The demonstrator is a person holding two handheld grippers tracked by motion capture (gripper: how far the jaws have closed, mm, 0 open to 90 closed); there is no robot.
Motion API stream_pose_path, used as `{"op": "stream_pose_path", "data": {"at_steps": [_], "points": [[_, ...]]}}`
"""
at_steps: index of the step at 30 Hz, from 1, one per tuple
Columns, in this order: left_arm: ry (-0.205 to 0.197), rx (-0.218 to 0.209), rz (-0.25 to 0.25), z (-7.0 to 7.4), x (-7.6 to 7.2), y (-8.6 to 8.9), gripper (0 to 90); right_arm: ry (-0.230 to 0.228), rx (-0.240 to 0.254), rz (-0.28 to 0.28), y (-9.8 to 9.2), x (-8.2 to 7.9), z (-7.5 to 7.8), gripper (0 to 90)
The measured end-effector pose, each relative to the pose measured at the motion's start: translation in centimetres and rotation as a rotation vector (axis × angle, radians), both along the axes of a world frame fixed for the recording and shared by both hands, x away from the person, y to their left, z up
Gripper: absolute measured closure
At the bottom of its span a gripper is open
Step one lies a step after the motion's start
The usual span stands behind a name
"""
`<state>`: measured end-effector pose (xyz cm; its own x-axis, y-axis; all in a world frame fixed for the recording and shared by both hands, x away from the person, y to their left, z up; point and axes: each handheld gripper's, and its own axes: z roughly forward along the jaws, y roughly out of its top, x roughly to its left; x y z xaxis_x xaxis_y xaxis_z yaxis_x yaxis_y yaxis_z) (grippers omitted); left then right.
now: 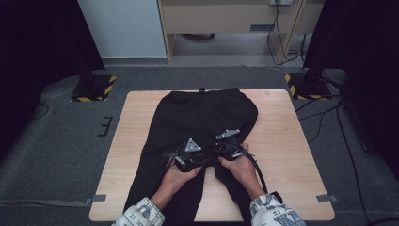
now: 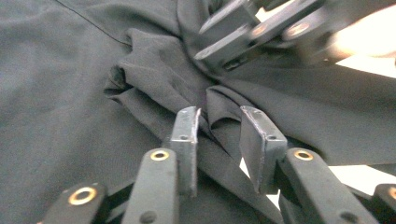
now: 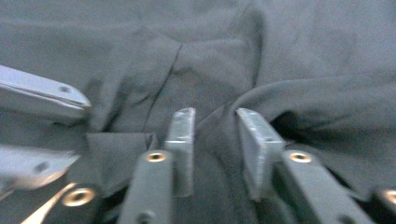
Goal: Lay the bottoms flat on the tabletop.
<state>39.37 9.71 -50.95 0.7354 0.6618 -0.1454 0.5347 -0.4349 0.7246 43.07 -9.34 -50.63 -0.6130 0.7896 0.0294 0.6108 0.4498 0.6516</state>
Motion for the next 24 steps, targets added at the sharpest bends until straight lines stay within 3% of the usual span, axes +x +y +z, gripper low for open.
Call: {"op": "stream_pose_path", "data": {"at_steps": [3,6,9,12,17,19,21,24], "points": [[0.010,0.008,-0.020,-0.3,0.0,-0.4,69.0,-0.032,0.079,-0.002,-1.9,-1.1,1.7,49.5],[0.016,0.033,-0.029,-0.7,0.0,-0.7,71.1,-0.082,0.121,-0.013,-4.6,-2.5,3.3,45.4],[0.018,0.041,-0.033,-0.9,0.0,-0.9,73.6,-0.121,0.141,-0.048,-7.0,-3.3,3.6,49.3],[0.023,0.036,-0.034,-1.0,0.1,-0.9,75.8,-0.094,0.107,-0.098,-8.7,-3.3,2.6,56.2],[0.016,0.023,-0.038,-0.7,0.0,-0.9,78.8,-0.067,0.100,-0.122,-8.7,-2.5,0.5,68.8],[0.010,0.016,-0.044,-0.6,0.0,-1.0,79.2,-0.063,0.097,-0.125,-8.2,-2.0,-0.1,69.9],[0.005,0.008,-0.040,-0.5,-0.1,-1.1,78.8,-0.061,0.110,-0.127,-7.7,-1.4,-0.4,67.6],[-0.022,0.005,-0.036,-0.3,-0.3,-1.2,74.8,-0.068,0.131,-0.149,-7.1,-0.1,-0.7,56.3]]}}
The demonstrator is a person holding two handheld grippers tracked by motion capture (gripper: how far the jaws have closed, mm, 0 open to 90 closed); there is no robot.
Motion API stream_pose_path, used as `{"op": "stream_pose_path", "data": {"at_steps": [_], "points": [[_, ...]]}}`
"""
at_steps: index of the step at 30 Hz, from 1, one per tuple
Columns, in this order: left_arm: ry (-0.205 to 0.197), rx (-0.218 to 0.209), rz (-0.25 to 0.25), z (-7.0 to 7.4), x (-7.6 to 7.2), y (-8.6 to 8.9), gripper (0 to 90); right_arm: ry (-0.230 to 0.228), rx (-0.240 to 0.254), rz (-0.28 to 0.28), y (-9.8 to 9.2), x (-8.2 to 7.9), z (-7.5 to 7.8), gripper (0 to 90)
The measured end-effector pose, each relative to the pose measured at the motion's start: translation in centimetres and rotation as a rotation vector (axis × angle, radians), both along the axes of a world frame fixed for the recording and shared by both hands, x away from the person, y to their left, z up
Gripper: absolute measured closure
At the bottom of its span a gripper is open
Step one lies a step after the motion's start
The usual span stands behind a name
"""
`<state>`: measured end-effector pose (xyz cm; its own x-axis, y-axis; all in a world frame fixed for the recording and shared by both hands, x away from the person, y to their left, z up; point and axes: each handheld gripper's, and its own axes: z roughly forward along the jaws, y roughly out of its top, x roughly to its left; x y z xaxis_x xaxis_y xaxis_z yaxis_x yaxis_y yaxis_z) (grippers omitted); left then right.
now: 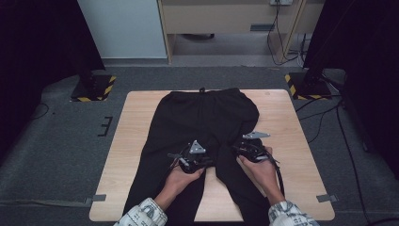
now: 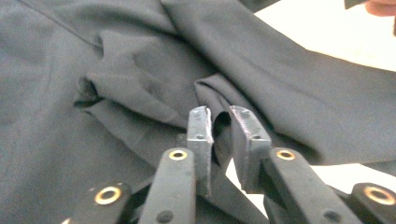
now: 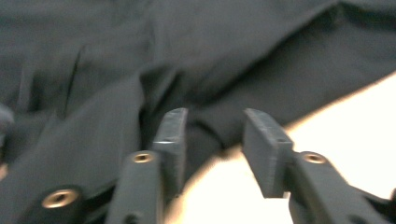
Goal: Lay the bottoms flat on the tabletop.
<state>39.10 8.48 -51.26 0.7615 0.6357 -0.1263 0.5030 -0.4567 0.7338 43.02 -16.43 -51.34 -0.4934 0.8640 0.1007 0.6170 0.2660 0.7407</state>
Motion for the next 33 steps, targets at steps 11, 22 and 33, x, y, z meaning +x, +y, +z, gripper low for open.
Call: {"op": "stream_pose_path", "data": {"at_steps": [11,22,33], "points": [[-0.054,0.006,-0.017,-1.0,0.3,-1.8,56.1,0.038,-0.038,0.008,3.1,3.0,-1.1,44.9],[-0.025,0.016,0.028,-1.8,1.2,-1.4,81.8,0.040,-0.039,0.030,3.4,2.8,-0.5,88.7],[-0.041,0.008,0.061,-1.2,1.4,-0.9,89.1,0.055,-0.010,0.015,-2.6,0.6,1.8,89.4]]}}
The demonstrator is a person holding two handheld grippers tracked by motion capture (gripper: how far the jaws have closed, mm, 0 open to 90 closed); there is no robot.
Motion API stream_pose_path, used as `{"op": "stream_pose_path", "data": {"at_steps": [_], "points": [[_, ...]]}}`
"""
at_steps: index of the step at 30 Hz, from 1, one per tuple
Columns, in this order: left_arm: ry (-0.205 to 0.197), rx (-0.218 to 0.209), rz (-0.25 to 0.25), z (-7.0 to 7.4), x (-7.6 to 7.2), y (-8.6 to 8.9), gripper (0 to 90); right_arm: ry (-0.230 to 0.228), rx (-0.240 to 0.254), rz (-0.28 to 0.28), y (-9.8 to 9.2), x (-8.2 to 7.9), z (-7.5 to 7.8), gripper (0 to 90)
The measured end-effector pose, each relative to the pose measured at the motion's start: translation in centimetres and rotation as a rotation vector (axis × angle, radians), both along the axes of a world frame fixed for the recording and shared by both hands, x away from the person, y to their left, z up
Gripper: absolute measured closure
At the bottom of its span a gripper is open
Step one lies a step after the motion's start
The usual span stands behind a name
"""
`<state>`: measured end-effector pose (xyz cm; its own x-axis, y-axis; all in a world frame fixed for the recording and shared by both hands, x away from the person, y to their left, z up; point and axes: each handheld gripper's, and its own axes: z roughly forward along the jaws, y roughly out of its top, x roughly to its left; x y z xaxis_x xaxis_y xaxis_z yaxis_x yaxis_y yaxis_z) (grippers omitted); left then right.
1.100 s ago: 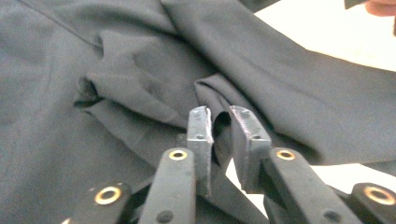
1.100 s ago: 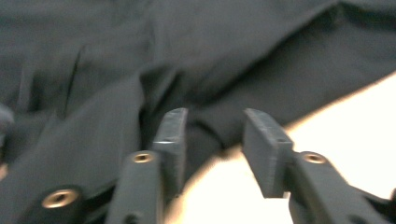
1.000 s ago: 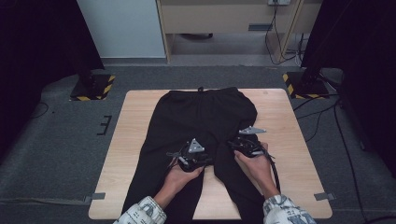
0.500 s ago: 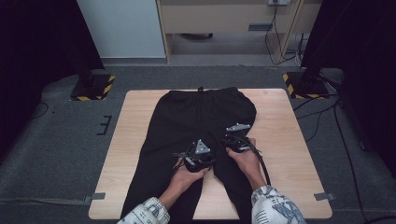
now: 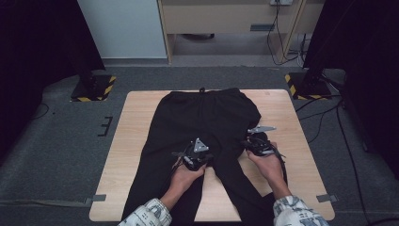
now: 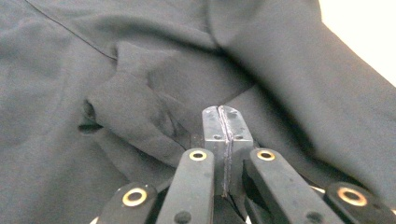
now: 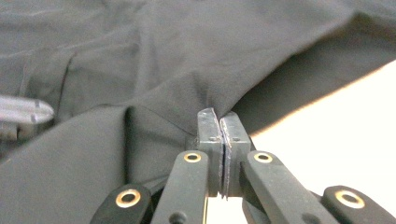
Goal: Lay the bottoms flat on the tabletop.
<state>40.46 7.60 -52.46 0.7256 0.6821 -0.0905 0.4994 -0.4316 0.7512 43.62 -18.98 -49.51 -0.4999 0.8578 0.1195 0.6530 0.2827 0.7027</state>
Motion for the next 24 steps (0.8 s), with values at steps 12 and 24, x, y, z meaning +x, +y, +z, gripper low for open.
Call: {"op": "stream_pose_path", "data": {"at_steps": [12,24], "points": [[-0.029,-0.014,0.011,0.6,0.2,0.2,89.2,0.078,-0.075,-0.068,-7.4,-1.1,1.2,89.5],[0.005,0.054,-0.138,-0.2,-1.8,-2.4,89.0,-0.016,-0.097,-0.158,-9.3,-1.4,1.3,66.1]]}}
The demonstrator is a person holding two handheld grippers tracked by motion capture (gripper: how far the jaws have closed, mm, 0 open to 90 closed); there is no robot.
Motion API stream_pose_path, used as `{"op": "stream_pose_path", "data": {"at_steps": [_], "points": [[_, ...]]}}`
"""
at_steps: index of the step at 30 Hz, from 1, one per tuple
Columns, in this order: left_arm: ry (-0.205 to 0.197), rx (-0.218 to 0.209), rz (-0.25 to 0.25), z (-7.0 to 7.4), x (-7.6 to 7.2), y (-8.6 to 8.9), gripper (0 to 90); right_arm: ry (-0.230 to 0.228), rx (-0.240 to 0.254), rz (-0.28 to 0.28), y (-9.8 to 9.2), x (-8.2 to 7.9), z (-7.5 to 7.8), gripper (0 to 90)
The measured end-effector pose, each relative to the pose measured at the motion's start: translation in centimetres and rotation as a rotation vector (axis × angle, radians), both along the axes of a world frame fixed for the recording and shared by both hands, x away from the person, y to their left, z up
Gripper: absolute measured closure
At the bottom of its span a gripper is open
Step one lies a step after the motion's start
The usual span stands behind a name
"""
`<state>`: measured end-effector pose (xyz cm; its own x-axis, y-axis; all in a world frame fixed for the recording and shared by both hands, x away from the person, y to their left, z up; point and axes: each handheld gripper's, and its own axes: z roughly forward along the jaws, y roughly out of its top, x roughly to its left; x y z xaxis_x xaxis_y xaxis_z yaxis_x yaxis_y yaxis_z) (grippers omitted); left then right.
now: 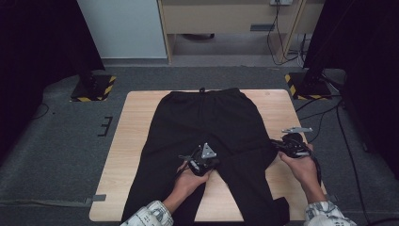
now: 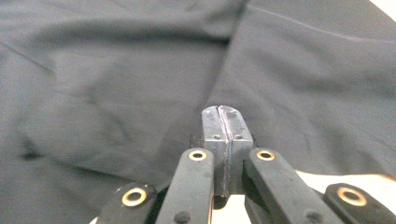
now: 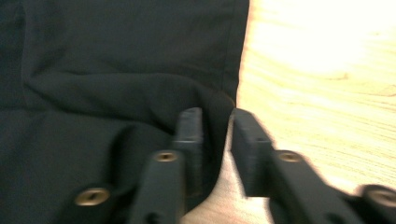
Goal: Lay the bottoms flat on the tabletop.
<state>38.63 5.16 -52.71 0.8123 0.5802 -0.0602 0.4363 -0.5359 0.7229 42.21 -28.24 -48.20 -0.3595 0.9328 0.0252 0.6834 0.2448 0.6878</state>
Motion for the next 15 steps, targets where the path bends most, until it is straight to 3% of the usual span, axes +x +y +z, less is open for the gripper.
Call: {"op": "stream_pose_path", "data": {"at_steps": [4,11,13,15], "points": [[-0.021,0.022,-0.034,0.3,-0.8,0.0,88.7,-0.033,-0.017,-0.015,0.2,-1.9,0.0,50.4],[-0.018,0.013,-0.025,0.0,-0.7,-0.2,88.5,-0.048,-0.013,0.007,0.3,-6.9,-1.3,39.8],[-0.017,0.009,-0.021,0.0,-0.7,-0.3,88.4,-0.037,-0.039,0.030,1.0,-7.4,-2.3,37.9],[-0.021,0.011,-0.022,0.0,-0.7,-0.3,88.4,-0.039,-0.046,0.034,1.4,-7.0,-2.8,37.3]]}}
